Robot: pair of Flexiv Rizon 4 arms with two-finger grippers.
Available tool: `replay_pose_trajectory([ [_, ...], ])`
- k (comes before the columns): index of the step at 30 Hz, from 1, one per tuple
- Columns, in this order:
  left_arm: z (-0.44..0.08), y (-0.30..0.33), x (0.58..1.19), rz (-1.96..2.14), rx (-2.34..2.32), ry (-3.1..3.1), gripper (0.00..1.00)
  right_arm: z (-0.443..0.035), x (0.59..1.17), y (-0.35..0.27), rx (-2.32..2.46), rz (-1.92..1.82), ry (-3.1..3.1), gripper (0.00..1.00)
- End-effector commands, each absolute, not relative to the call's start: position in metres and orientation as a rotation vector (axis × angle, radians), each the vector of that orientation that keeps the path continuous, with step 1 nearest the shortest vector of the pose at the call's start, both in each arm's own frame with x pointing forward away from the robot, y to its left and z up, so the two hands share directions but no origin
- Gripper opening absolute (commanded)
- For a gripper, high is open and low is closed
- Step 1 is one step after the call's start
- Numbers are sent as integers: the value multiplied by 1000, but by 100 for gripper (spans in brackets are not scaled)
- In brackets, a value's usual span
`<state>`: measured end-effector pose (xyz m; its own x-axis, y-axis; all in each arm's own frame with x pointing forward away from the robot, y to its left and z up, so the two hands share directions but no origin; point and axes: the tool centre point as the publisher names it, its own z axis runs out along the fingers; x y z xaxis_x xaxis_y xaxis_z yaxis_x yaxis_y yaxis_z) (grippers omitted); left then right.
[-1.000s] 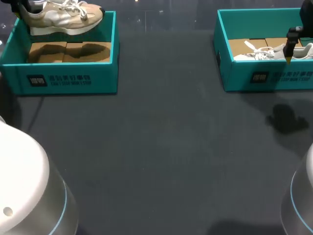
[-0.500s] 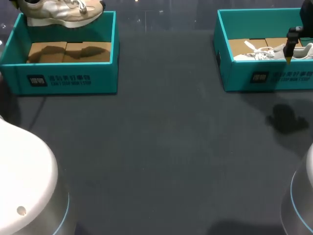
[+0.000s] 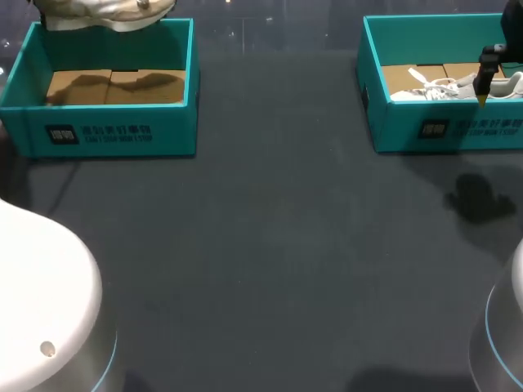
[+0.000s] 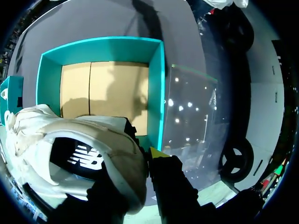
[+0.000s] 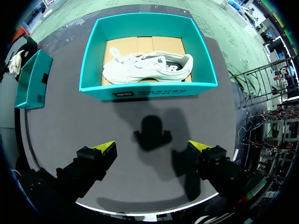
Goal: Take the shoe out of the shoebox, open the shoe tongue, remove and reinsert the insole, then place the shoe into the shoebox
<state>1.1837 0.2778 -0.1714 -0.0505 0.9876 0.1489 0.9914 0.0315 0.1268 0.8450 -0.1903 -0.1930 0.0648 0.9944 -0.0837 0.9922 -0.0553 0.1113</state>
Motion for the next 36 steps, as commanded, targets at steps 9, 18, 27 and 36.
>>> replay_pose_trajectory([
  [9, -107, 266, 1143, -451, -2123, -2331, 0, -193, 845, -190, 2186, 24, 2058, 100],
  [18, -101, 229, 1096, -484, -2090, -2350, 0, -193, 845, -190, 2186, 24, 2058, 100],
  [27, -103, 174, 1023, -449, -2141, -2273, 0, -193, 845, -190, 2186, 24, 2058, 100],
  [36, -115, 125, 953, -422, -2162, -2216, 0, -193, 845, -190, 2186, 24, 2058, 100],
])
